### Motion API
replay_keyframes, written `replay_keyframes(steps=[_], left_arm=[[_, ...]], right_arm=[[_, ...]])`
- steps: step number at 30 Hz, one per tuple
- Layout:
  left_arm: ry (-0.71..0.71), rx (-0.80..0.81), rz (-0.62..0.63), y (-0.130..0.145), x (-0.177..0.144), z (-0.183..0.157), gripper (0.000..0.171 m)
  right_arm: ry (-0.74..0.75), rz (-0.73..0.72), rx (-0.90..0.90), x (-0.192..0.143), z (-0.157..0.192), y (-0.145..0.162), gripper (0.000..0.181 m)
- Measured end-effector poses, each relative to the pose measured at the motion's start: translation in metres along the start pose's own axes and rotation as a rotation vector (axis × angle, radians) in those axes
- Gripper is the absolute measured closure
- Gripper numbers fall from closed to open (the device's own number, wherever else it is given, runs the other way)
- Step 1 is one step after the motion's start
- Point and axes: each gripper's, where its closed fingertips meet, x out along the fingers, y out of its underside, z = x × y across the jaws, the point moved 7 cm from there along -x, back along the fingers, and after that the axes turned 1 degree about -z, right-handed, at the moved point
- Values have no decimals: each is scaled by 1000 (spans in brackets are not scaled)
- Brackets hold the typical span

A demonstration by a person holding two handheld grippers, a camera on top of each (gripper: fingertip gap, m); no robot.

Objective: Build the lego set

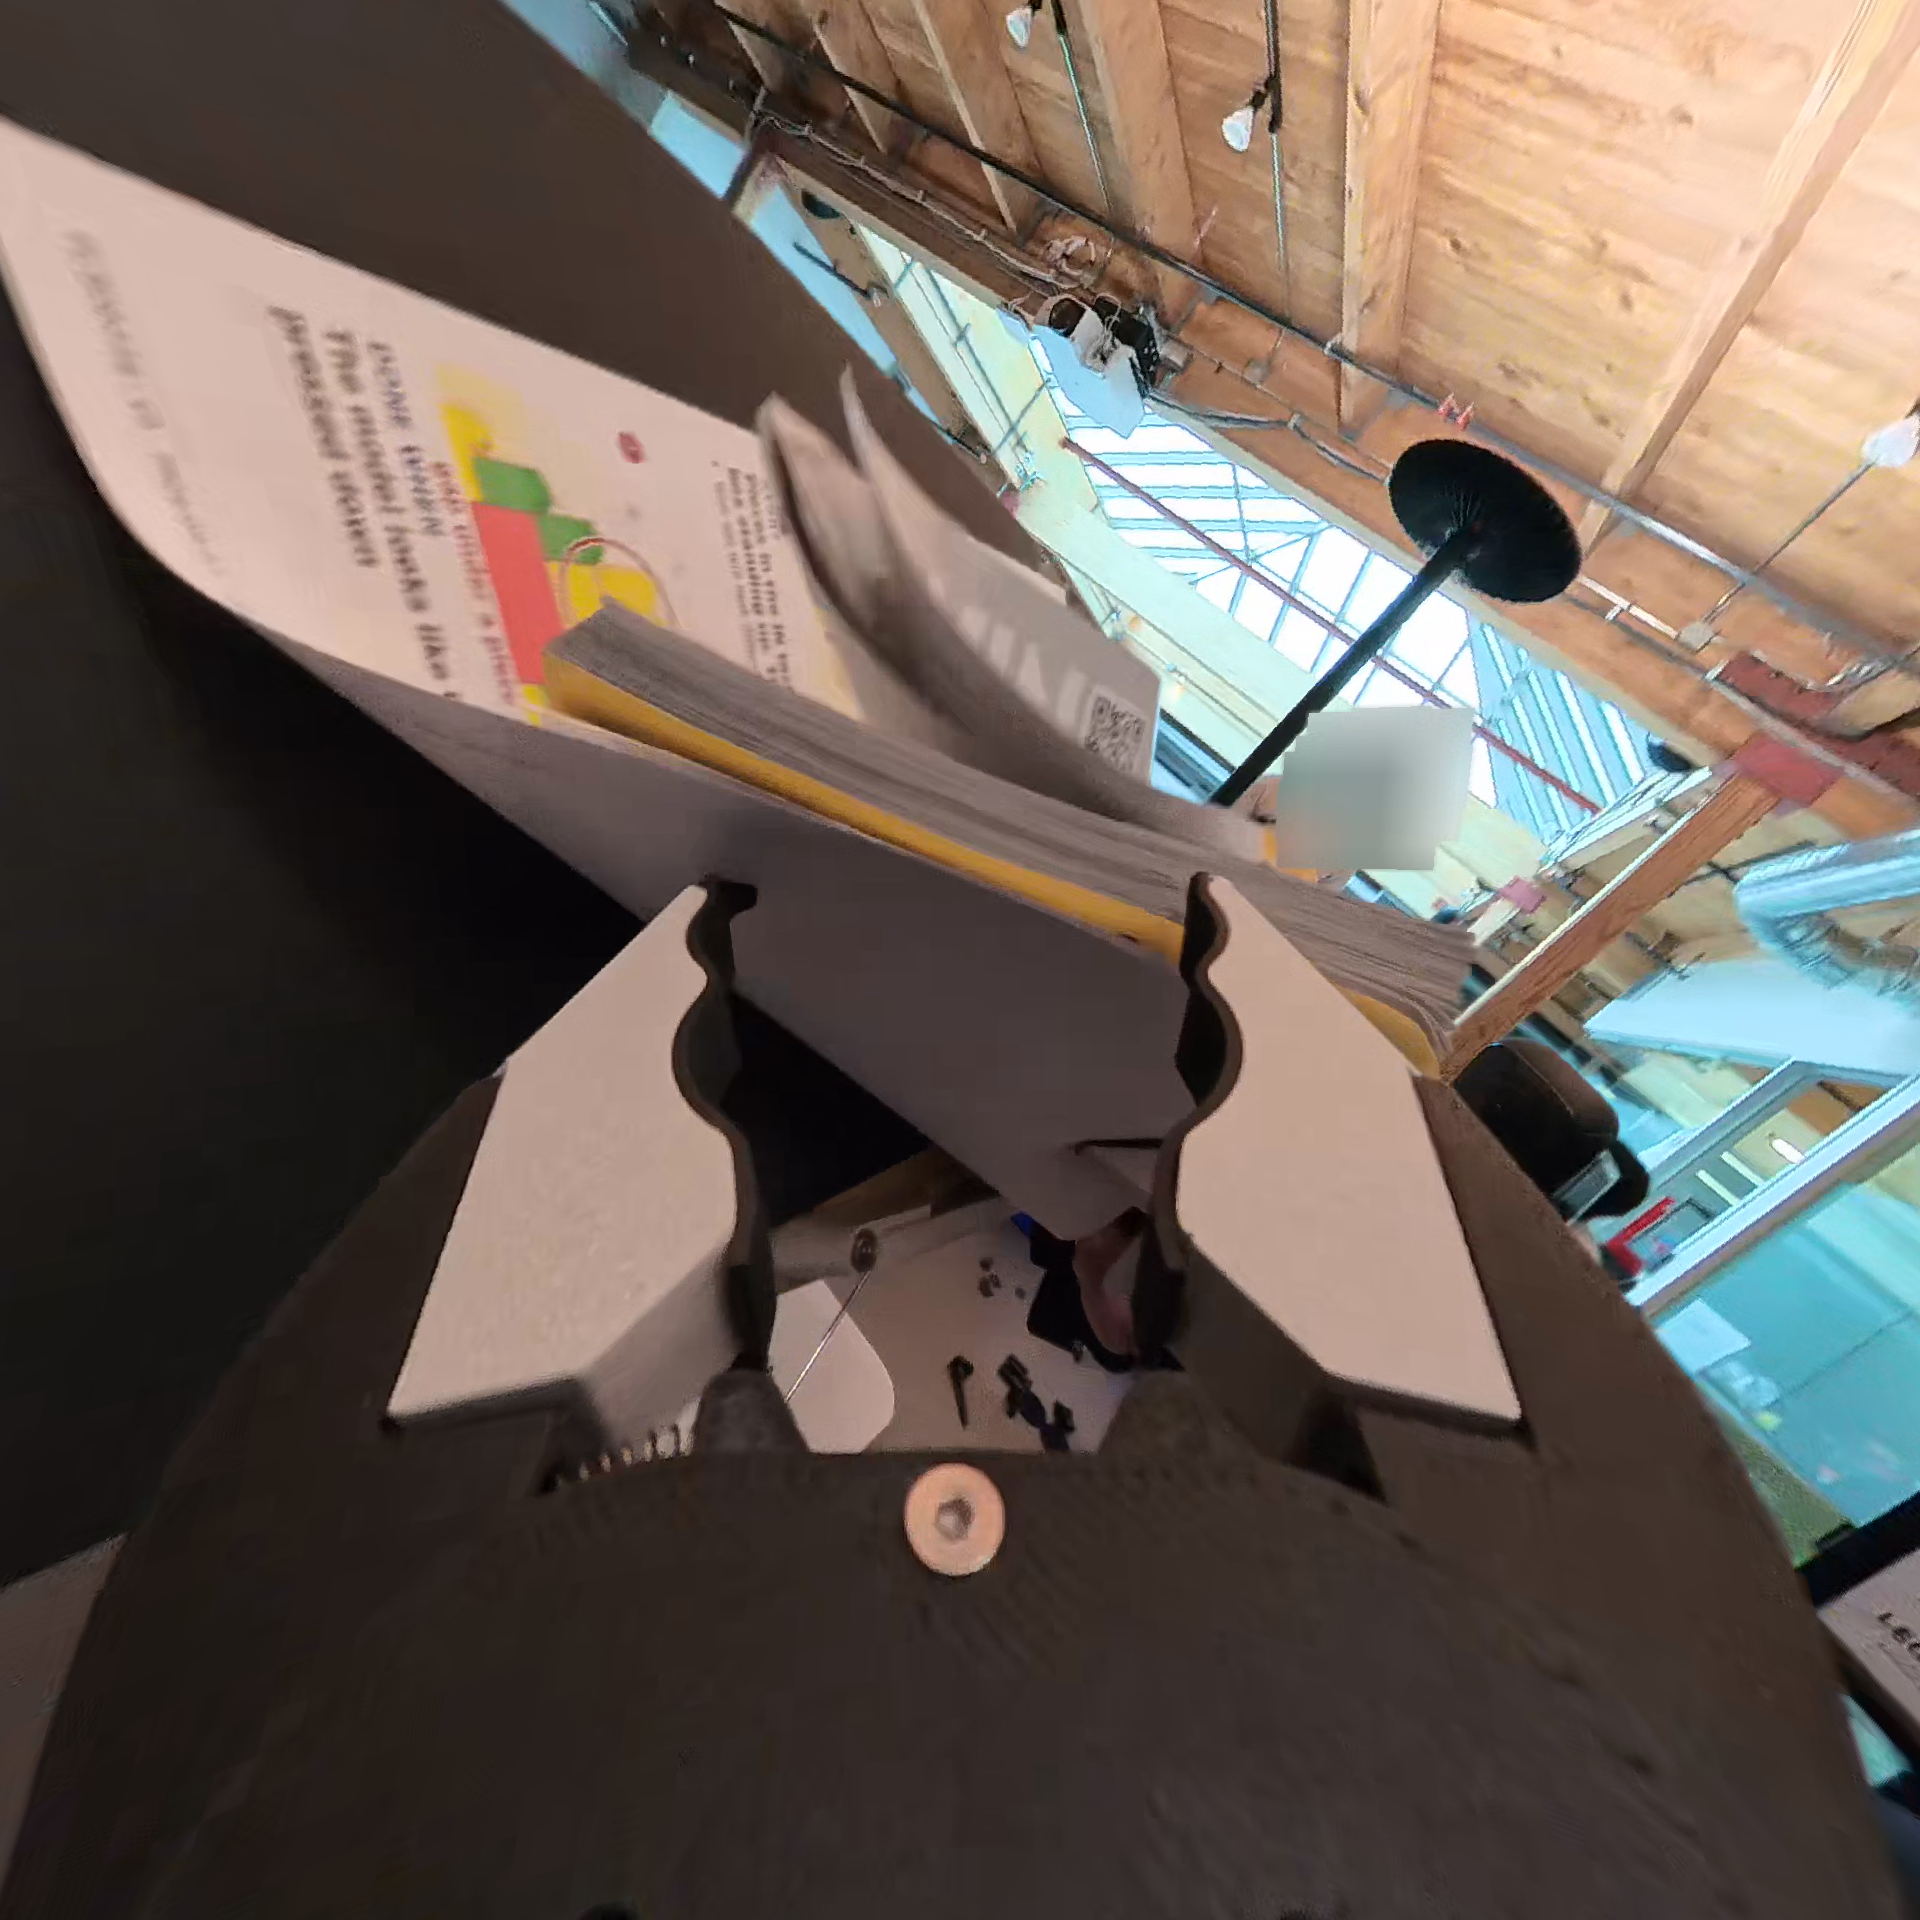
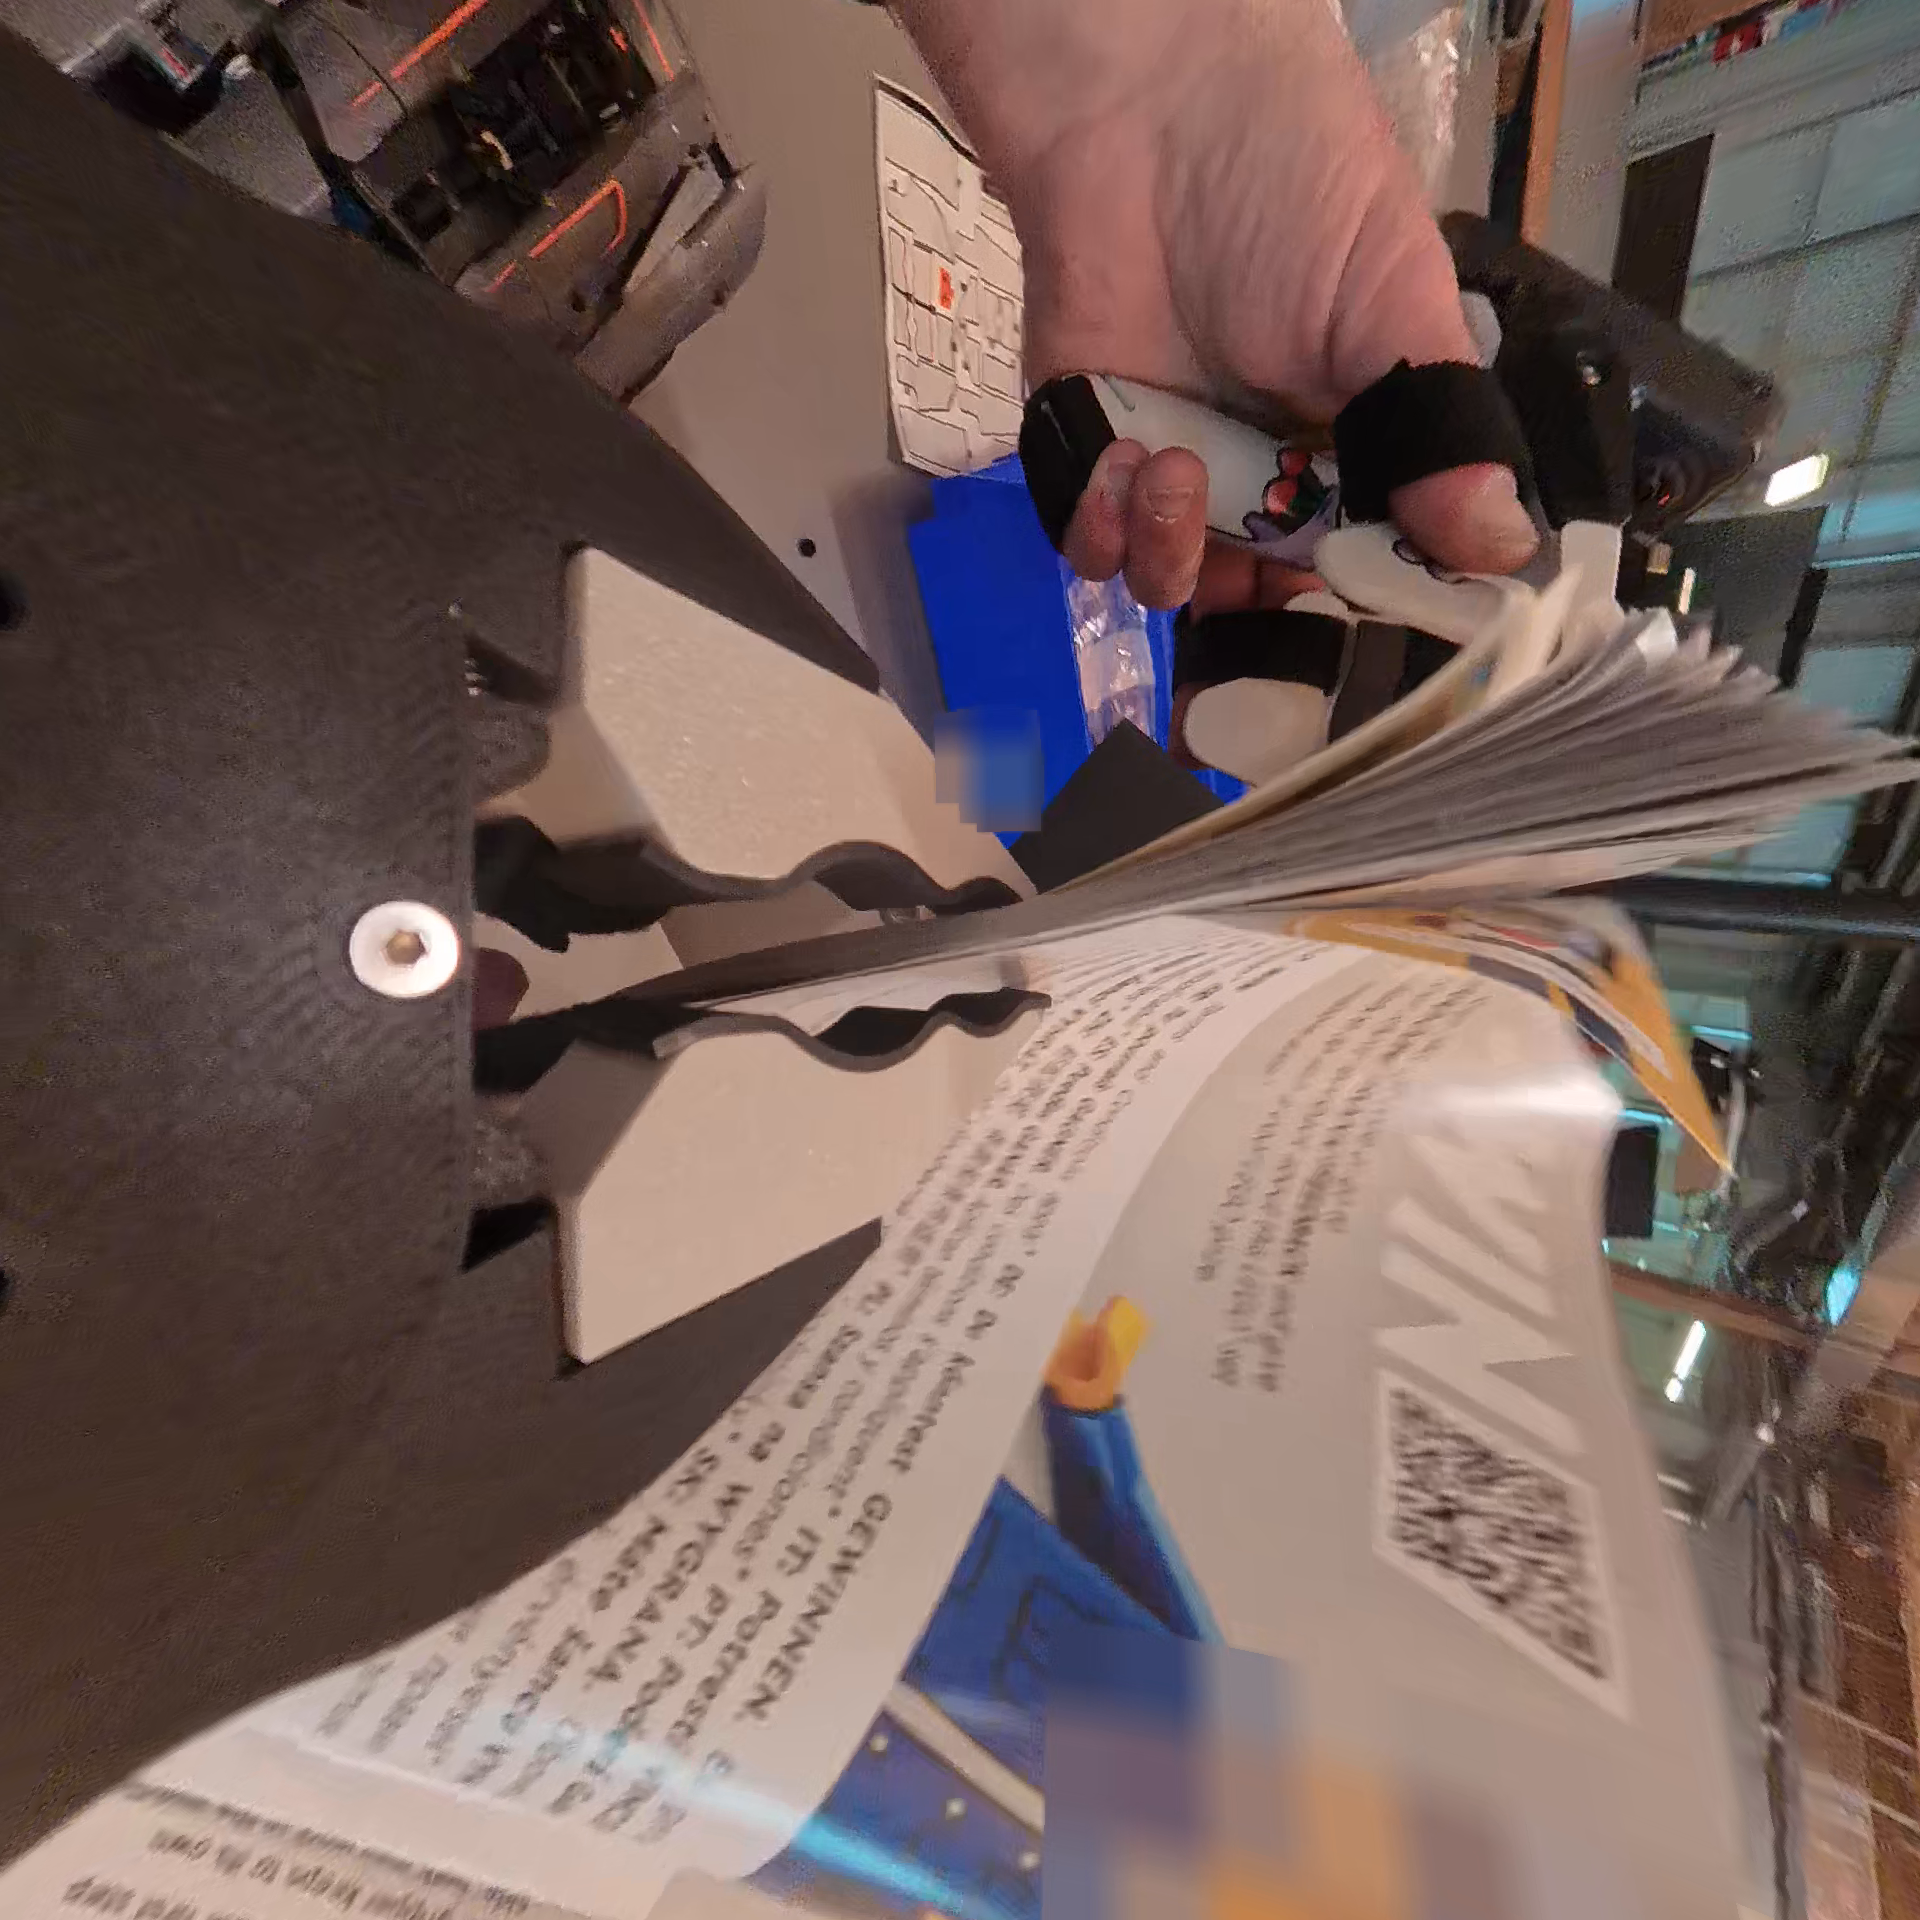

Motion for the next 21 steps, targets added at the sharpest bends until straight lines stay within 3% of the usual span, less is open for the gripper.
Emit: replay_keyframes(steps=[3,7,13,17,21], left_arm=[[-11,-52,-9,6,-11,19,87],[16,-104,7,17,-19,37,91],[50,-134,30,29,-28,48,112],[105,-171,10,38,-25,50,122],[121,-183,-17,39,-24,52,125]], right_arm=[[-47,89,-39,8,8,7,156],[-67,151,-123,9,16,12,161],[-166,292,-153,10,22,16,136],[-227,323,-155,9,28,18,131],[-285,322,-142,7,31,14,140]])
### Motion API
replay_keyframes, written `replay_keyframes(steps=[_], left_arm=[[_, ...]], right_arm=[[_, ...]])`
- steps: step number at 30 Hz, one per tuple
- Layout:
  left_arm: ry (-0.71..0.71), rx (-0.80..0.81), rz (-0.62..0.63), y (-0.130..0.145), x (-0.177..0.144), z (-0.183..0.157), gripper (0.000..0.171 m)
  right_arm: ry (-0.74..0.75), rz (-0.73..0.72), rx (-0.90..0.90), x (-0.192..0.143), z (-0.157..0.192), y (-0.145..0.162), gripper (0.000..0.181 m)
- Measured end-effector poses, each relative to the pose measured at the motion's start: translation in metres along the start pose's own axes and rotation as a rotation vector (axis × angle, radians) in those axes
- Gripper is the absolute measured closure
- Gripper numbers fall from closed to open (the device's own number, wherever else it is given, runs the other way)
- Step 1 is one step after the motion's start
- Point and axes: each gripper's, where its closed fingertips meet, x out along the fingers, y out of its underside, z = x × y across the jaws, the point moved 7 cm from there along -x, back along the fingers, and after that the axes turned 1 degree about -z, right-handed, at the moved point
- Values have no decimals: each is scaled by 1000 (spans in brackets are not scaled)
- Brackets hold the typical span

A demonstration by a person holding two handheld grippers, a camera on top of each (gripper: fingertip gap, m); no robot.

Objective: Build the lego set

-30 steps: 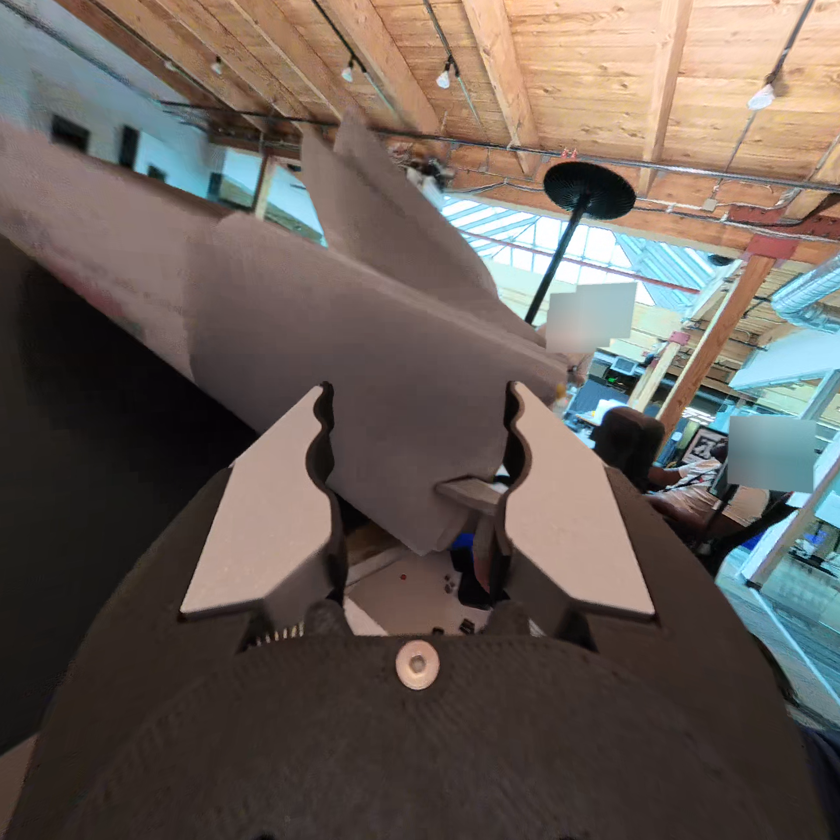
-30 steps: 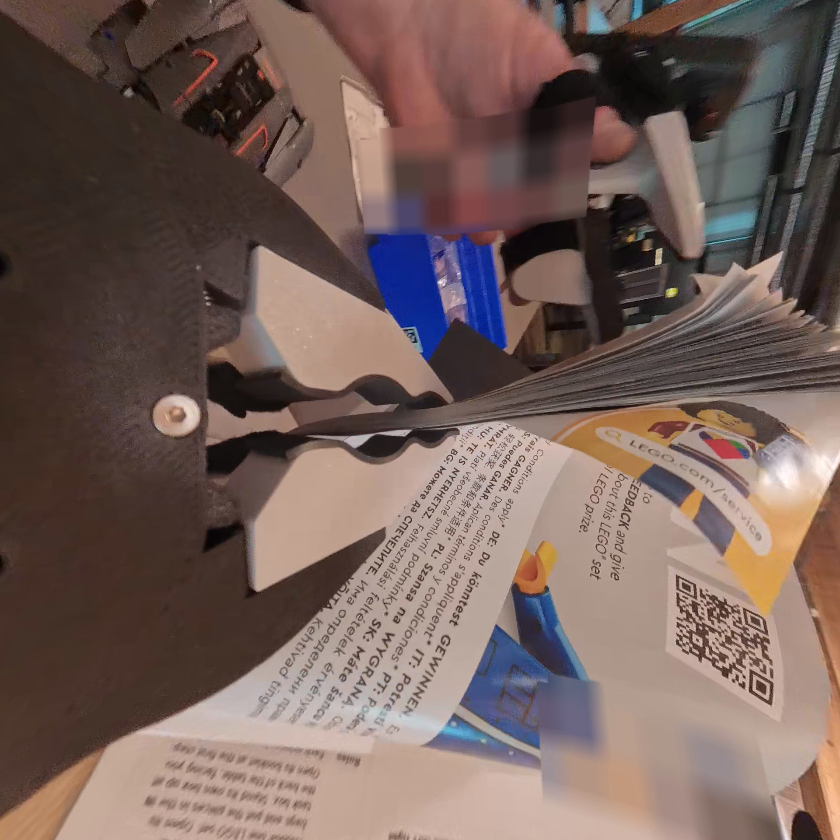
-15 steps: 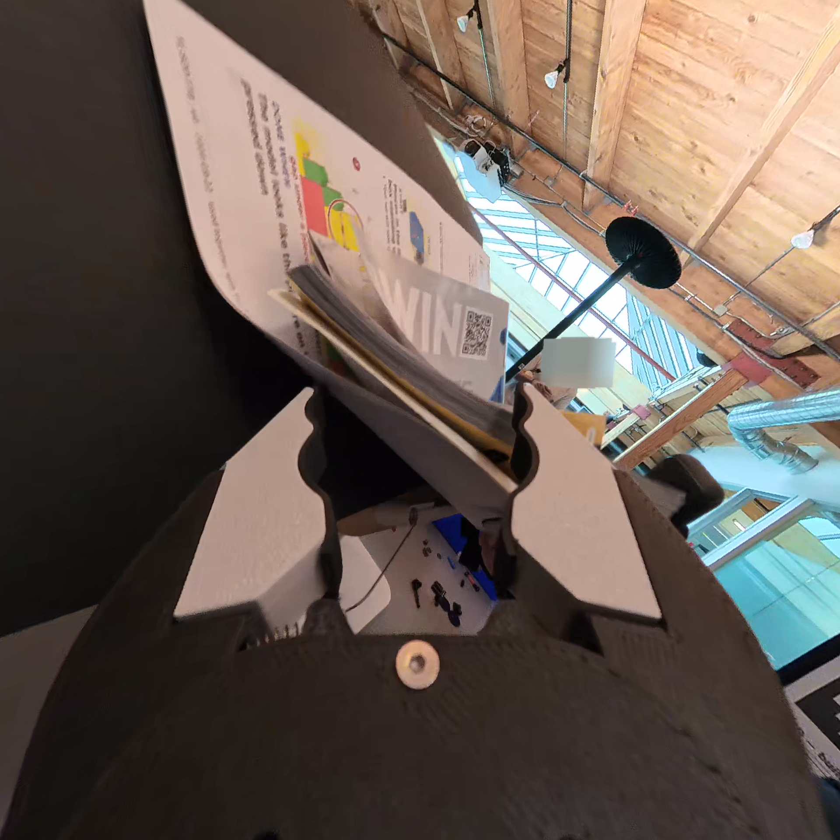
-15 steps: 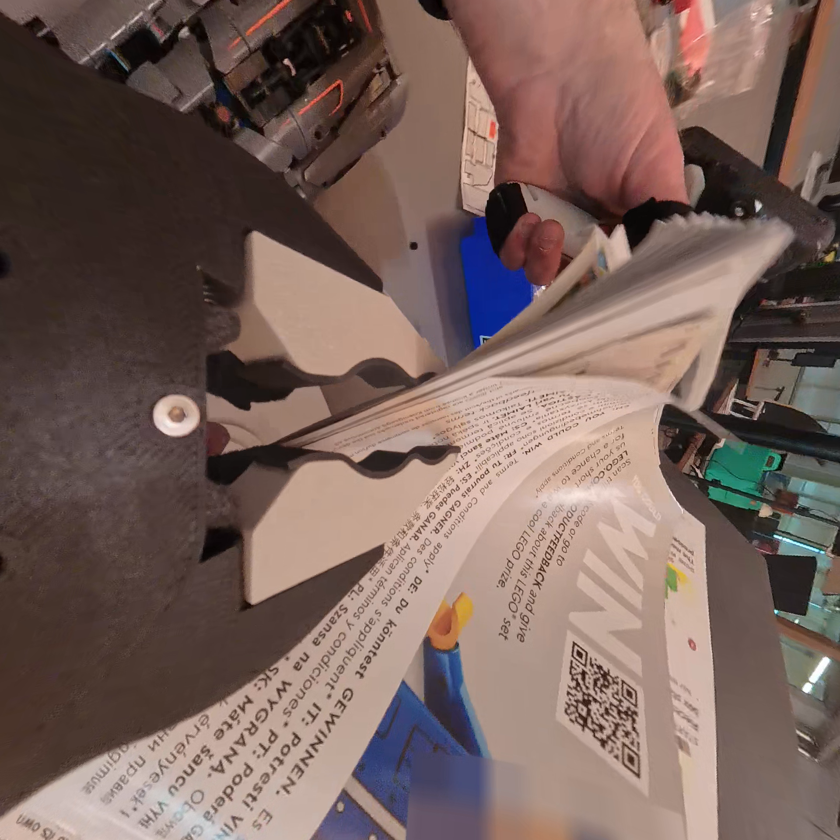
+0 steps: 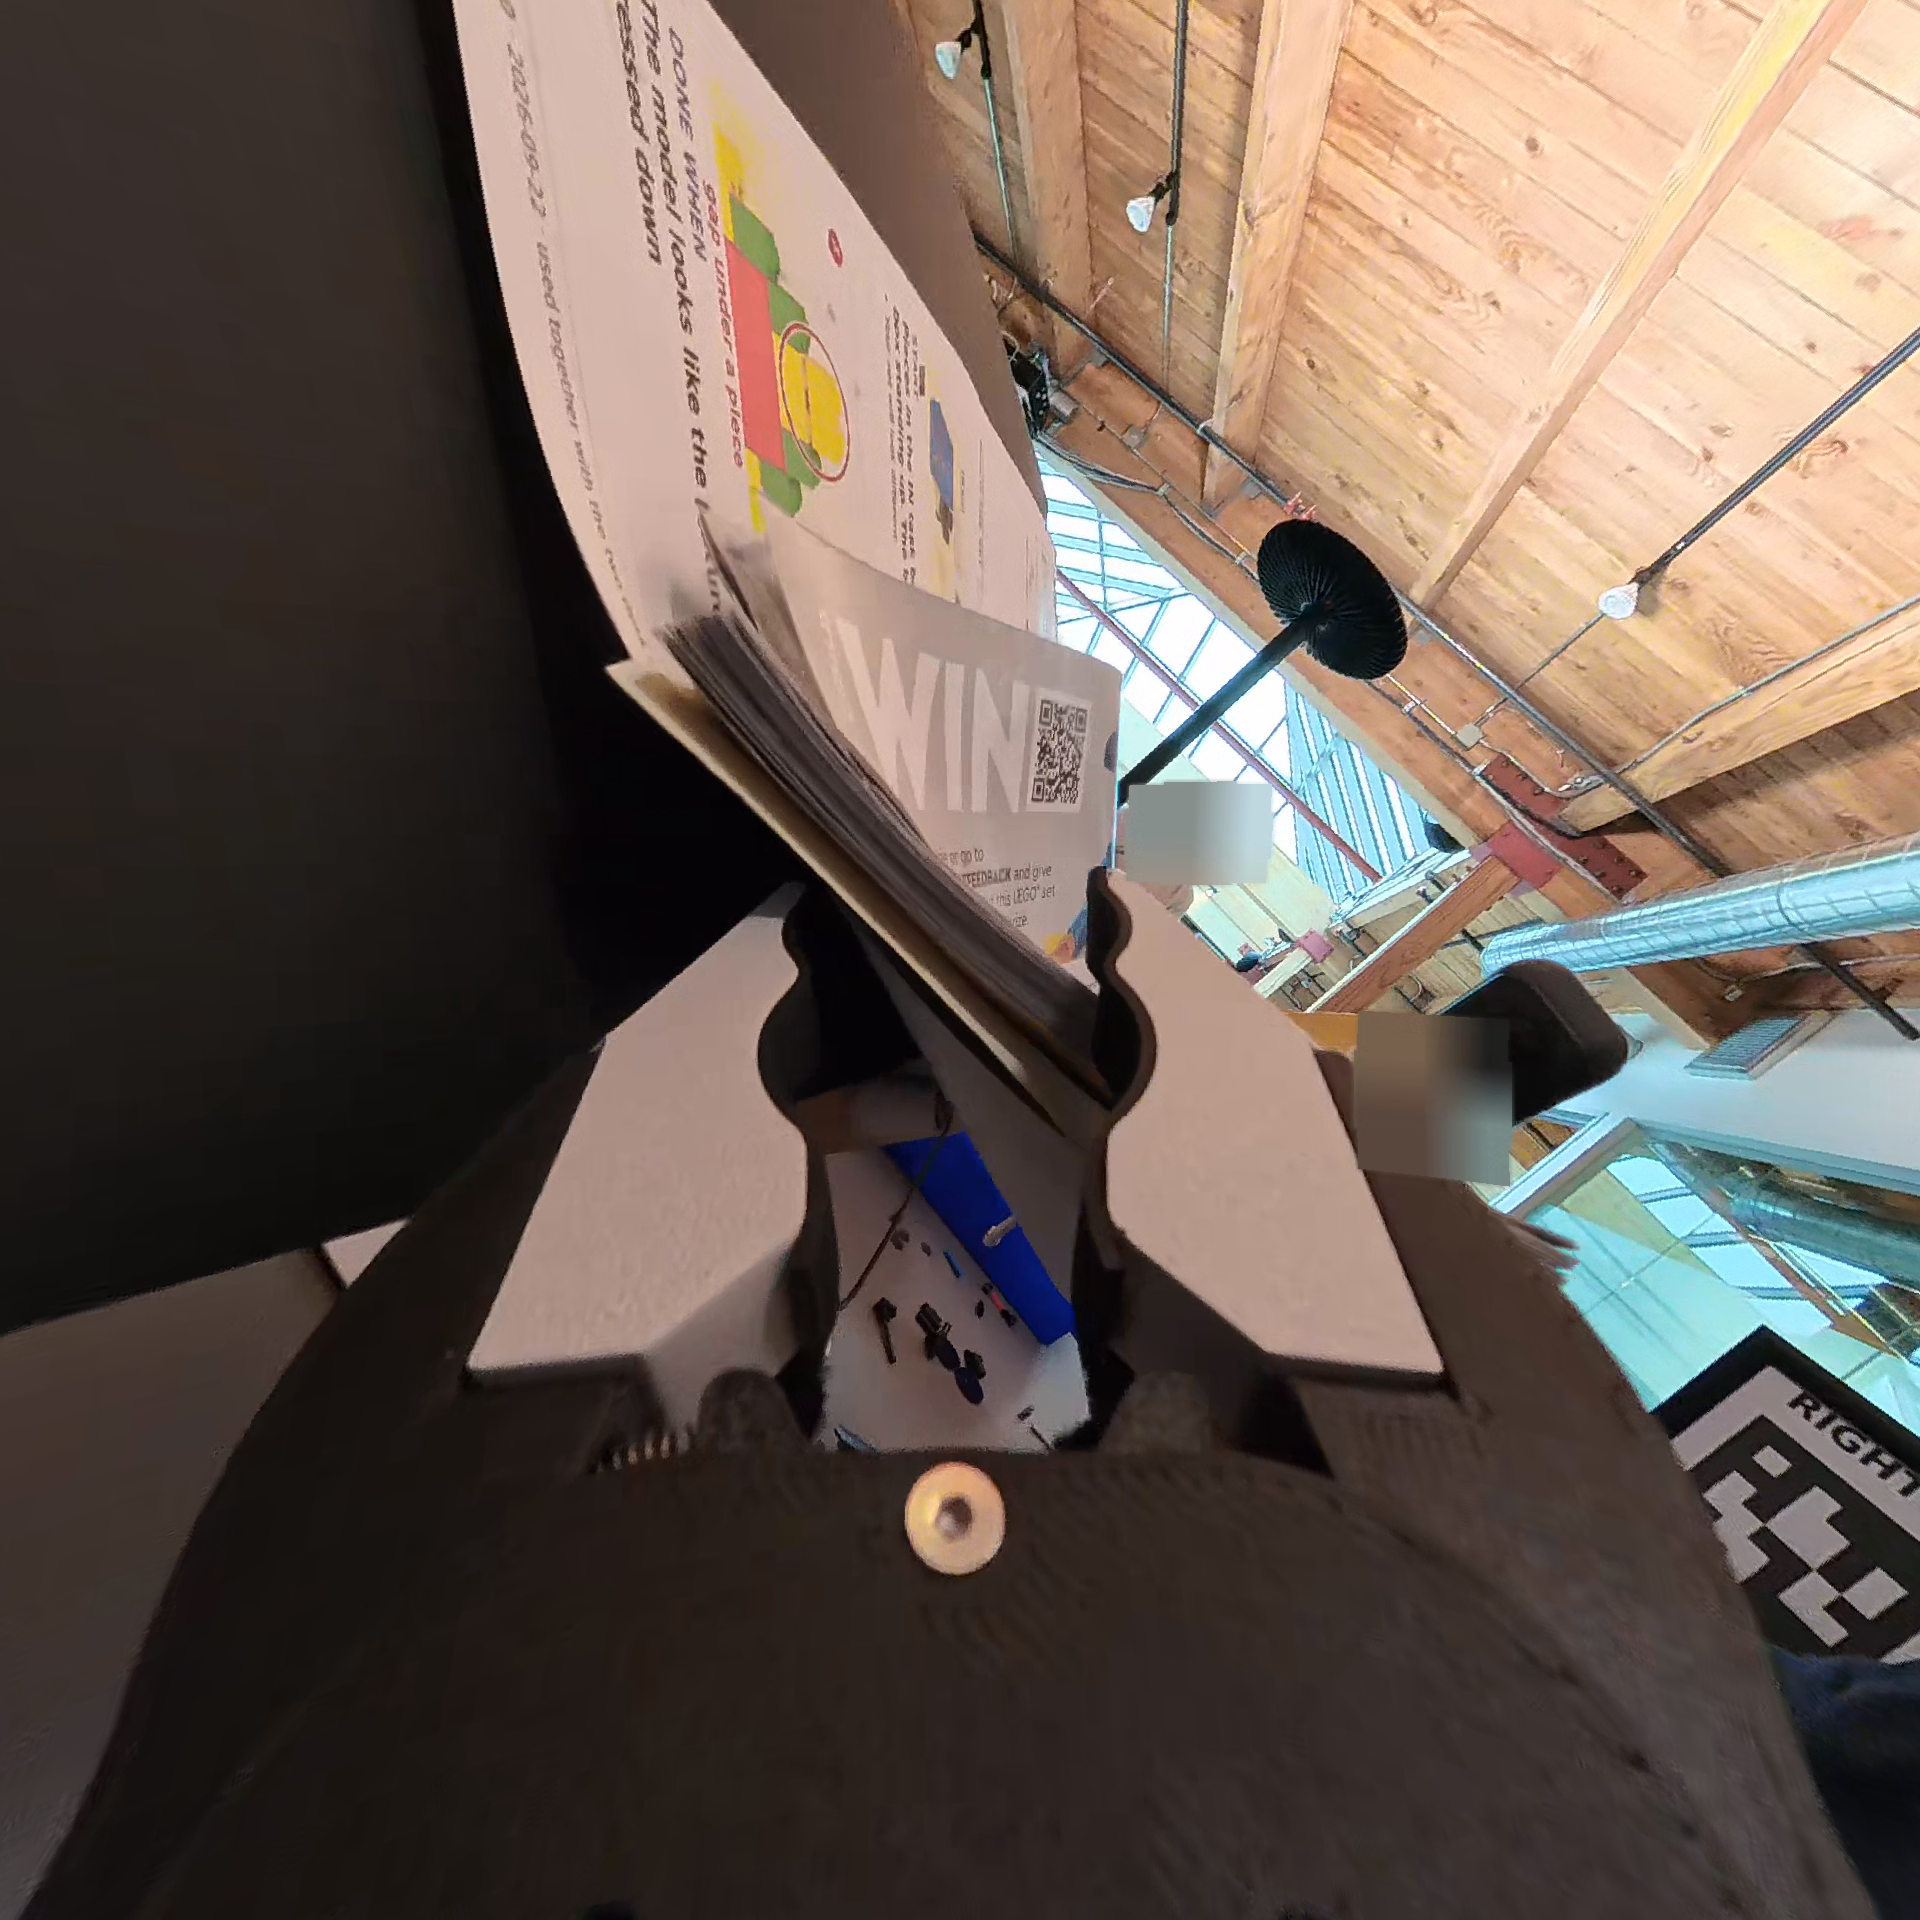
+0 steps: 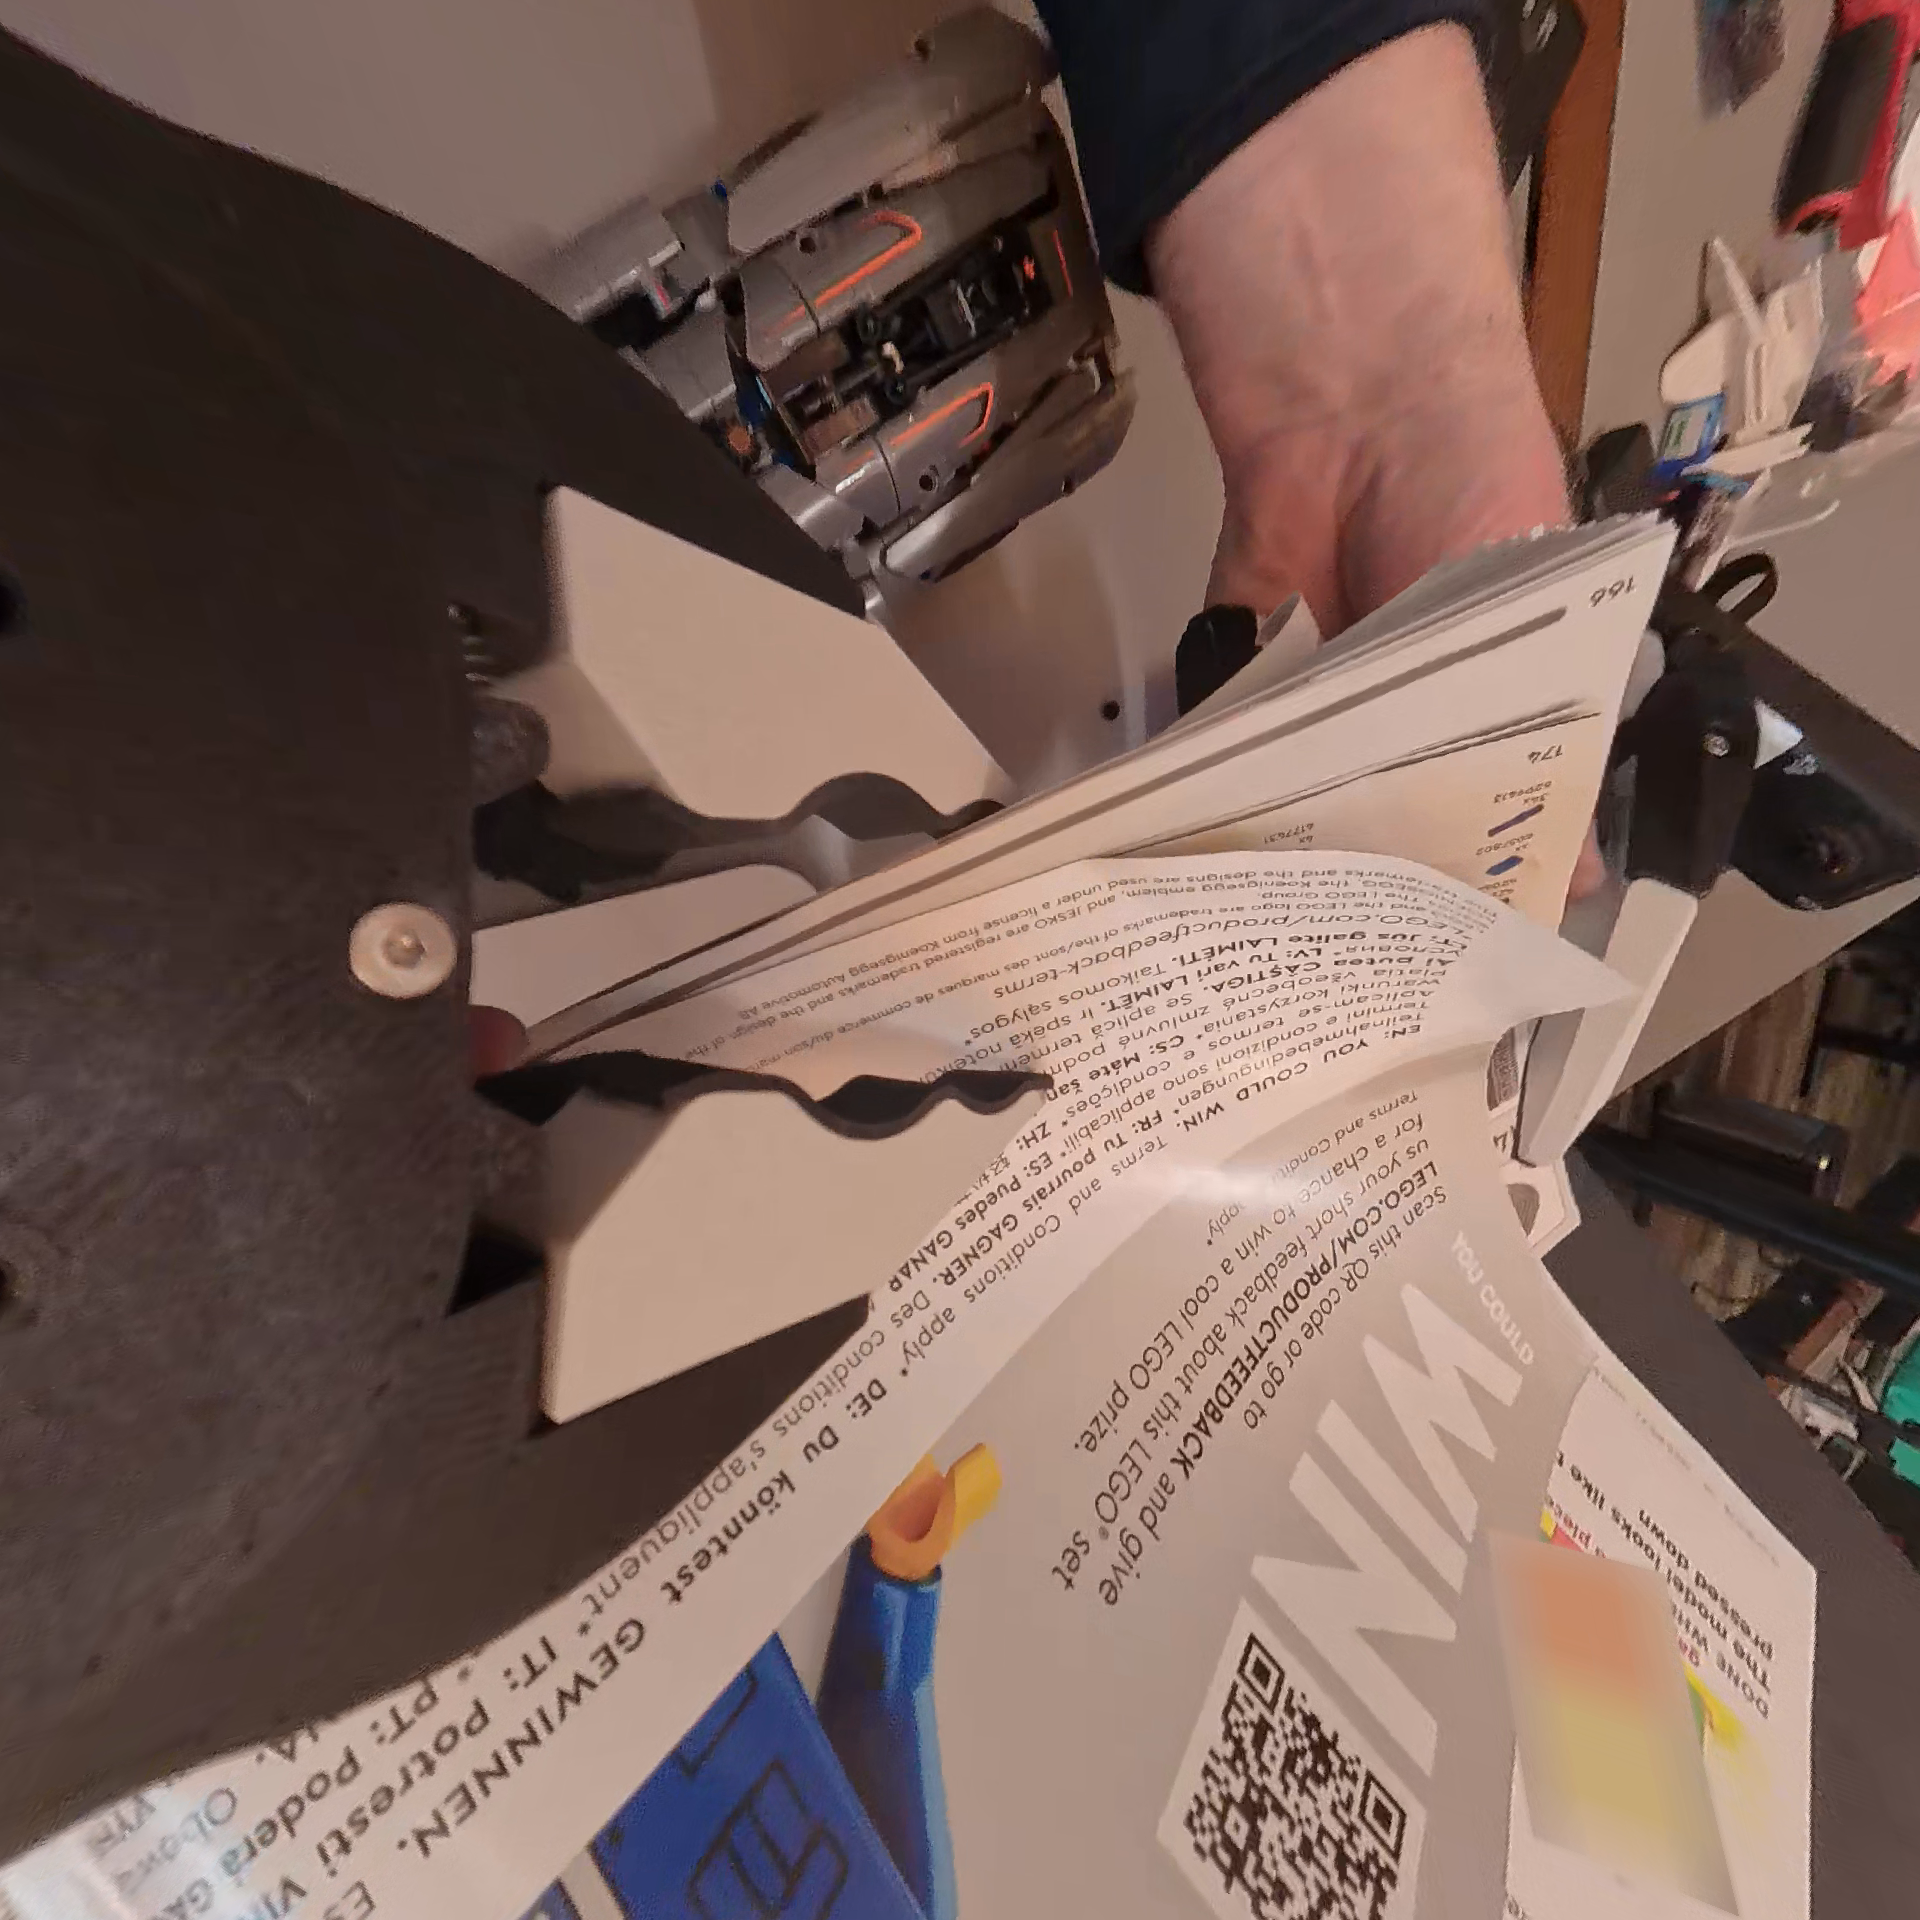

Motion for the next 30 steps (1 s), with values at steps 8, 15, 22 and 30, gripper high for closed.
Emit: replay_keyframes(steps=[8,15,22,30], left_arm=[[36,-27,-31,-6,4,-2,109],[116,-78,-148,-13,-7,-1,106],[23,-42,0,0,-3,6,124],[-97,176,84,-4,9,-11,171]], right_arm=[[9,-167,77,-28,-12,-11,178],[50,-291,137,-57,-20,-17,179],[57,-504,265,-107,-42,-18,178],[95,-943,568,-190,-89,15,178]])
